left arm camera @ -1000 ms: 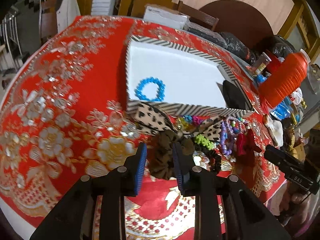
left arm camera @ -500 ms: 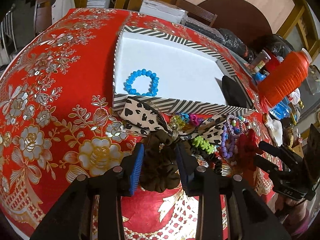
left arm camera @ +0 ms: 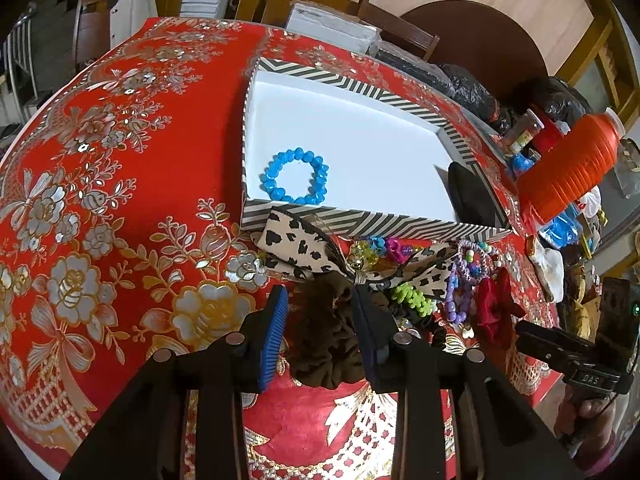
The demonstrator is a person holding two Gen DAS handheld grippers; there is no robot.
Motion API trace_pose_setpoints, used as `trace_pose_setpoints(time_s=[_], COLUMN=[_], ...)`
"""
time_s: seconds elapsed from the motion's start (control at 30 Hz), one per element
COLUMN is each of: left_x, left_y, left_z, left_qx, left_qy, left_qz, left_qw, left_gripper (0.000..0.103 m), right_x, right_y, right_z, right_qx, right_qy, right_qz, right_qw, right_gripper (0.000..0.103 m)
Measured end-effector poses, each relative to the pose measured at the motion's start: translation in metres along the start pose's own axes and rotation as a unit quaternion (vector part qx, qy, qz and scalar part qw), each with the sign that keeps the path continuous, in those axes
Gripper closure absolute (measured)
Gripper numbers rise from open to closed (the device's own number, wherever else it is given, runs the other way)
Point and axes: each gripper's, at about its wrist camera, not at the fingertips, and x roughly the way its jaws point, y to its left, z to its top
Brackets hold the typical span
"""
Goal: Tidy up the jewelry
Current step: 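Grasp the leopard-print bow with the left tool while the right tool grasps the red satin bow, then release the leopard bow into the tray with the left tool while the right tool releases the red bow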
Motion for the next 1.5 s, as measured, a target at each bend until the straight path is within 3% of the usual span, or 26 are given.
trace_pose_setpoints(time_s=[0.1, 0.27, 0.43, 0.5, 0.53, 0.57, 0.73, 0.77, 0.8, 0.9, 1.1, 1.5], left_x=[0.002, -0.001, -0.001, 0.002, 0.004, 0.006, 0.011, 0.011, 0.012, 0.010, -0.017, -0.079], left_y=[-0.002, -0.004, -0.005, -0.005, -0.006, -0.005, -0.003, -0.003, -0.003, -0.006, -0.011, -0.029], left_z=[-0.001, 0.000, 0.002, 0.001, 0.000, 0.000, -0.005, -0.005, -0.007, -0.009, -0.001, 0.033], left_qx=[0.001, 0.007, 0.009, 0.013, 0.015, 0.016, 0.013, 0.015, 0.017, 0.027, 0.027, 0.057], left_qy=[0.005, 0.001, -0.003, 0.001, 0.004, 0.007, 0.011, 0.010, 0.007, 0.004, -0.019, -0.093], left_qz=[-0.001, 0.000, 0.005, 0.006, 0.008, 0.010, 0.002, 0.001, -0.001, 0.001, -0.020, -0.018], left_qw=[1.0000, 1.0000, 0.9999, 0.9999, 0.9998, 0.9998, 0.9999, 0.9998, 0.9998, 0.9996, 0.9993, 0.9939], left_gripper=[0.072, 0.072, 0.072, 0.072, 0.072, 0.072, 0.072, 0.075, 0.084, 0.092, 0.096, 0.097], right_x=[0.011, 0.022, 0.032, 0.034, 0.035, 0.035, 0.017, 0.012, 0.006, -0.007, -0.026, -0.044], right_y=[0.003, -0.007, 0.000, 0.009, 0.012, 0.012, 0.006, 0.006, 0.006, 0.006, 0.014, 0.030], right_z=[0.005, 0.023, 0.030, 0.028, 0.026, 0.025, 0.018, 0.017, 0.016, 0.017, 0.021, 0.028], right_qx=[0.005, 0.074, 0.068, 0.033, 0.018, 0.010, 0.013, 0.011, 0.010, 0.010, -0.004, -0.023], right_qy=[-0.007, -0.029, -0.038, -0.043, -0.043, -0.044, -0.064, -0.069, -0.076, -0.092, -0.113, -0.133], right_qz=[-0.014, 0.011, -0.017, -0.045, -0.056, -0.055, -0.043, -0.043, -0.042, -0.032, -0.012, 0.006], right_qw=[1.000, 0.997, 0.997, 0.998, 0.997, 0.997, 0.997, 0.997, 0.996, 0.995, 0.994, 0.991], right_gripper=[0.040, 0.040, 0.040, 0.048, 0.070, 0.079, 0.090, 0.090, 0.090, 0.090, 0.090, 0.090])
